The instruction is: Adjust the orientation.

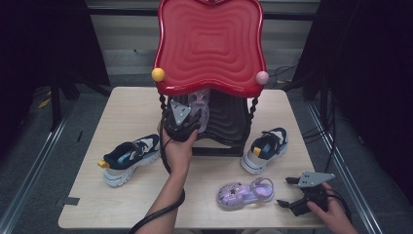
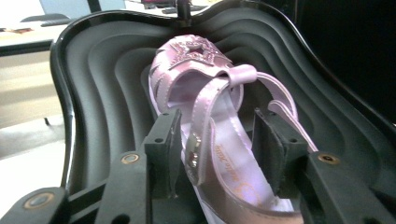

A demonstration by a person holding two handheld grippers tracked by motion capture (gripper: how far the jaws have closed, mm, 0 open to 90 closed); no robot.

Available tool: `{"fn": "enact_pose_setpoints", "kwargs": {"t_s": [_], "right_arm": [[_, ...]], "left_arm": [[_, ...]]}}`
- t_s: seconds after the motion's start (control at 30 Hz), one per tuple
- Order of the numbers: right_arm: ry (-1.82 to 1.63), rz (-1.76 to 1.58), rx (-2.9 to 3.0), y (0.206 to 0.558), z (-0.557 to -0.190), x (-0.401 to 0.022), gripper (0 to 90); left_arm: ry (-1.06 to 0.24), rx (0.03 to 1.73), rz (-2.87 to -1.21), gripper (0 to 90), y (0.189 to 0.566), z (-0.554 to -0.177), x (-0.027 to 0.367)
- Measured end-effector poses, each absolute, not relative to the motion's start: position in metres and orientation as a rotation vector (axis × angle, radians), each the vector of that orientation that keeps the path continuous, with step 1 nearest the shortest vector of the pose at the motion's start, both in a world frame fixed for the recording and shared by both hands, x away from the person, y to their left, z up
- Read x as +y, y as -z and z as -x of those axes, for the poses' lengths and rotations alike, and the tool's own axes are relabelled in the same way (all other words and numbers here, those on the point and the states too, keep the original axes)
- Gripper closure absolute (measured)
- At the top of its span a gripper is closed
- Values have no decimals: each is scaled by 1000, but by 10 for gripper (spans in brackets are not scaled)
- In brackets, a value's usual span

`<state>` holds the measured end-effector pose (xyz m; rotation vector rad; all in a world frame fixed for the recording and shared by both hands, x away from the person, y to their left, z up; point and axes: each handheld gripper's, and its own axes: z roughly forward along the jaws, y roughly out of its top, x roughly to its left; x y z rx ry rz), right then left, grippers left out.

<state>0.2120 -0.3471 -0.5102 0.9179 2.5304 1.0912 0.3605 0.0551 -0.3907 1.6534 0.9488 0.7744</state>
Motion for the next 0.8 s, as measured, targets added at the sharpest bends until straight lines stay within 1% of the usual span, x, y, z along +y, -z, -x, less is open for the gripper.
{"fn": "enact_pose_setpoints", "kwargs": {"t_s": [0.37,0.67,0.8], "right_arm": [[-1091,-918,2530,510,-212,-347,96],[-1091,-918,2530,510,-212,-347,96],[-1092,-918,2530,510,-212,-347,95]], "left_arm": [[-706,943,-1718,446,385,-356,59],[-638,953,-1729,393,387,-354,63],[-625,949,-1744,345,383,-353,64]]}}
